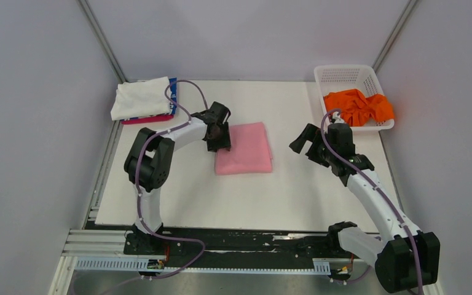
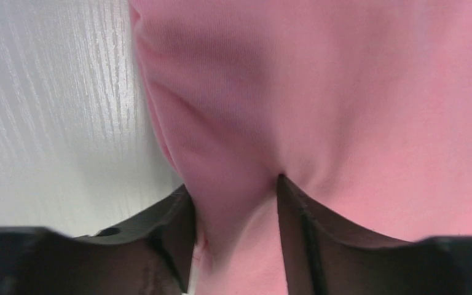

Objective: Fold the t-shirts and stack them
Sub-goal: Put the neatly folded tshirt into the corner of the board with the left arm

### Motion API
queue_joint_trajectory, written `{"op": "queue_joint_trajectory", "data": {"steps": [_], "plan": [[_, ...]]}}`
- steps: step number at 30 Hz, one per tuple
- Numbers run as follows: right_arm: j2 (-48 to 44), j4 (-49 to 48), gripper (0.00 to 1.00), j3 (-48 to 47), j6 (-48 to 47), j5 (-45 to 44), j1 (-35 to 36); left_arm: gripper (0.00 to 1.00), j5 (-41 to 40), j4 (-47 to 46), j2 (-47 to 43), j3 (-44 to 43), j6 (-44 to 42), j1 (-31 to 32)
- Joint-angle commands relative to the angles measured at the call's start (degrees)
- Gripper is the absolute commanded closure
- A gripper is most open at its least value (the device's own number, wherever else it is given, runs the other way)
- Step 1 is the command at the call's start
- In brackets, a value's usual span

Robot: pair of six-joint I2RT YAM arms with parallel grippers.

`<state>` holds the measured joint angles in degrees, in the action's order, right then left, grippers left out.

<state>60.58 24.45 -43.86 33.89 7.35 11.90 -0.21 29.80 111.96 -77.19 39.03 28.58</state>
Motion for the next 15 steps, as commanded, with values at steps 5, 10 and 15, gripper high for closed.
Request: {"op": "queue_joint_trajectory", "data": {"steps": [5, 10, 15], "plan": [[-3.2, 0.6, 0.0, 0.0, -3.5, -4.0, -1.1, 0.86, -10.4, 10.6, 10.4, -11.3, -0.3, 2.6], [-2.8, 0.5, 0.0, 0.0, -5.3, -6.0, -1.6, 1.0, -23.4, 16.2, 14.7, -21.8, -10.5, 2.4], [-1.7, 0.3, 0.0, -0.7, -6.9, -7.2, -1.8, 1.0, -32.5, 17.3, 19.0, -33.9, -22.7, 0.4]]}}
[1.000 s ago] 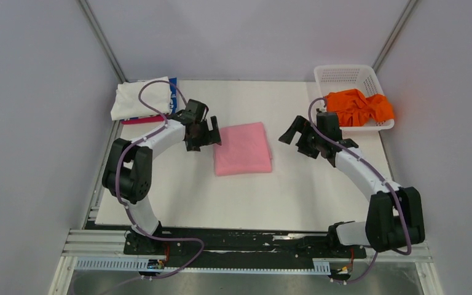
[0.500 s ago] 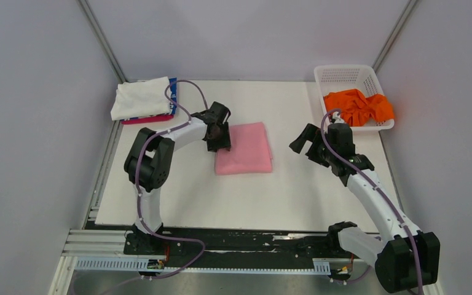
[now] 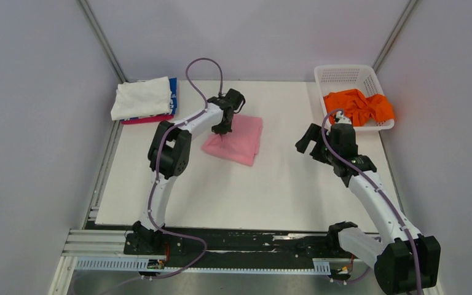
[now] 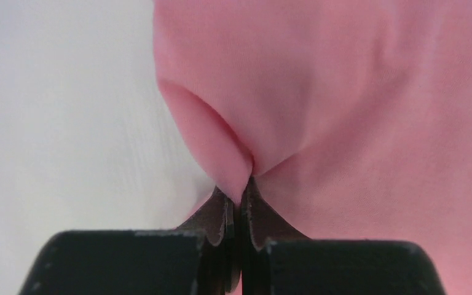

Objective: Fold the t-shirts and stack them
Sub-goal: Put the neatly folded tshirt into the corner of the board with the left arm

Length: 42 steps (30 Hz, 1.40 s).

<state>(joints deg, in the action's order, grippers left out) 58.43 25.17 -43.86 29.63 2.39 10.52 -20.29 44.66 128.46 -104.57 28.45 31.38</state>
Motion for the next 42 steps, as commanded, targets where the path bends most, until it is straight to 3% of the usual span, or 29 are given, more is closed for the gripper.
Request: {"op": "queue_joint_trajectory", "data": {"steps": [1, 11, 15, 24, 42], "plan": [[0.6, -0.5, 0.0, -0.8, -2.8, -2.3, -0.4, 1.0, -12.8, 1.9, 2.7, -8.1, -13.7, -2.8], [1.9, -1.4, 0.0, -0.6, -4.1, -8.4, -0.5, 1.0, -21.9, -13.6, 2.0, -10.8, -40.0, -10.4], [4.1, -1.4, 0.0, -1.0, -4.3, -9.0, -0.6, 1.0, -21.0, -16.2, 1.2, -12.1, -47.3, -13.5], [7.6, -1.0, 0.0, -1.2, -4.6, -7.4, -1.0, 1.0, -18.1, -13.2, -2.5, -18.3, -51.3, -16.3], [6.3, -1.0, 0.0, -1.1, -4.7, -6.3, -1.2, 1.0, -16.2, -9.9, -8.6, -27.1, -54.8, -18.1]]}}
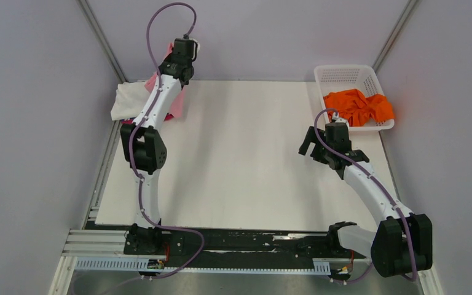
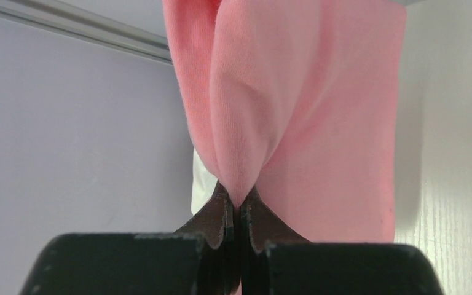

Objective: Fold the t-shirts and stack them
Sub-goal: Put the neatly folded tshirt into the corner of the board with the left arm

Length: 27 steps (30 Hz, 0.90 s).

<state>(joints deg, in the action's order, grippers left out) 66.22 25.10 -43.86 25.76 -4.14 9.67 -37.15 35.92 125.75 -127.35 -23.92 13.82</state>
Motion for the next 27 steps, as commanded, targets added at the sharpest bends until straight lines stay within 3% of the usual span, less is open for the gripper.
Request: {"op": "queue_joint_trajectory", "data": {"steps": [1, 14, 23, 27], "plan": [[-1.5, -0.9, 0.0, -1.1, -0.8, 0.1, -0.3, 1.0, 0.6, -1.1, -5.9, -5.0, -2.4, -0.6], [-0.5, -0.9, 0.0, -1.4, -0.6, -0.4, -0.3, 1.0, 3.0, -1.9, -5.8, -3.3, -0.7, -4.9], [1.8, -0.5, 0.0, -2.2, -0.6, -1.3, -0.3, 1.0, 9.1, -4.1, -0.5, -1.1, 1.6, -11.5], [2.6, -0.4, 0.0, -2.8, -0.6, -1.7, -0.3, 1.0, 8.1, -4.6, 2.9, -2.4, 2.1, -13.5]]}}
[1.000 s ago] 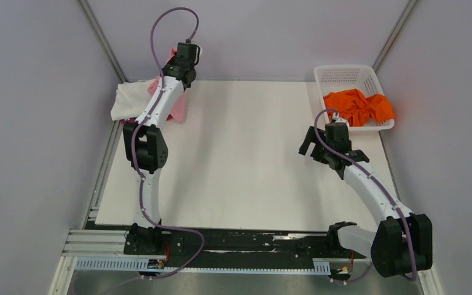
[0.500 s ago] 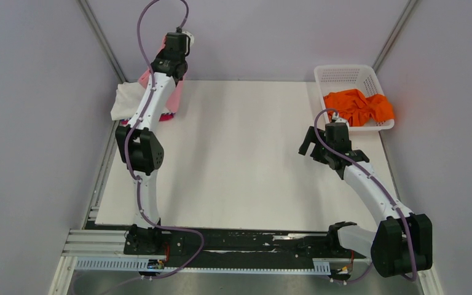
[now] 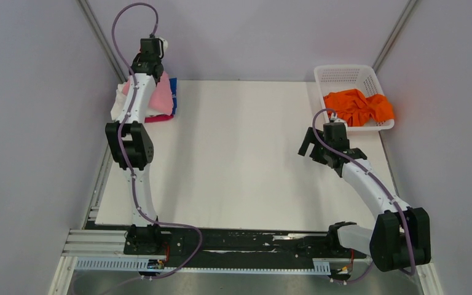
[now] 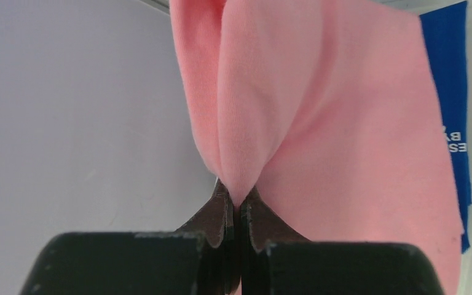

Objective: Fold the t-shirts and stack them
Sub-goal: Put the neatly folded tshirt into the corner of the board with the left arm

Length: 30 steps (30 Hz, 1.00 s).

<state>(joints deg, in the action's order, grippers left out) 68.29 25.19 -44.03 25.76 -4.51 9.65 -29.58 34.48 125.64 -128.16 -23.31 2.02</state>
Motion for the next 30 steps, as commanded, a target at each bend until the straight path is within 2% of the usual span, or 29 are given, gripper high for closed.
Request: {"op": "queue_joint_trajectory", "data": {"steps": [1, 5, 15, 16, 18, 19, 21, 28, 30], "plan": [[0.7, -0.4, 0.0, -2.7, -0.6, -1.5, -0.3, 1.0, 0.4, -3.3, 3.4, -1.8, 1.6, -2.7], [1.9, -0.1, 0.0, -3.2, -0.5, -1.6, -0.4, 1.0, 0.7, -4.3, 5.3, -1.8, 3.7, -5.9], [3.2, 0.6, 0.0, -4.3, 0.2, -1.7, -0.3, 0.99, -1.4, -5.9, 7.9, -2.0, 4.8, -8.3], [3.3, 0.7, 0.0, -4.4, 0.3, -1.7, -0.3, 0.96, -1.8, -5.9, 8.0, -2.2, 5.0, -8.4], [3.5, 0.7, 0.0, -4.6, 0.3, -1.7, -0.4, 0.62, -2.5, -6.1, 8.2, -2.3, 5.4, -8.7], [3.6, 0.7, 0.0, -4.8, 0.3, -1.7, -0.4, 0.25, -2.9, -6.3, 8.2, -2.3, 5.6, -8.8], [3.8, 0.9, 0.0, -5.2, 0.3, -1.7, -0.3, 0.03, -4.7, -6.7, 8.2, -2.4, 6.0, -8.8], [3.2, 1.2, 0.0, -5.5, 0.9, -1.9, -0.3, 0.0, -5.7, -6.2, 6.4, -2.6, 8.4, -8.8], [2.5, 1.1, 0.0, -5.3, 1.5, -2.4, -0.3, 0.0, -4.5, -4.4, 5.2, -2.6, 11.8, -8.8]]}}
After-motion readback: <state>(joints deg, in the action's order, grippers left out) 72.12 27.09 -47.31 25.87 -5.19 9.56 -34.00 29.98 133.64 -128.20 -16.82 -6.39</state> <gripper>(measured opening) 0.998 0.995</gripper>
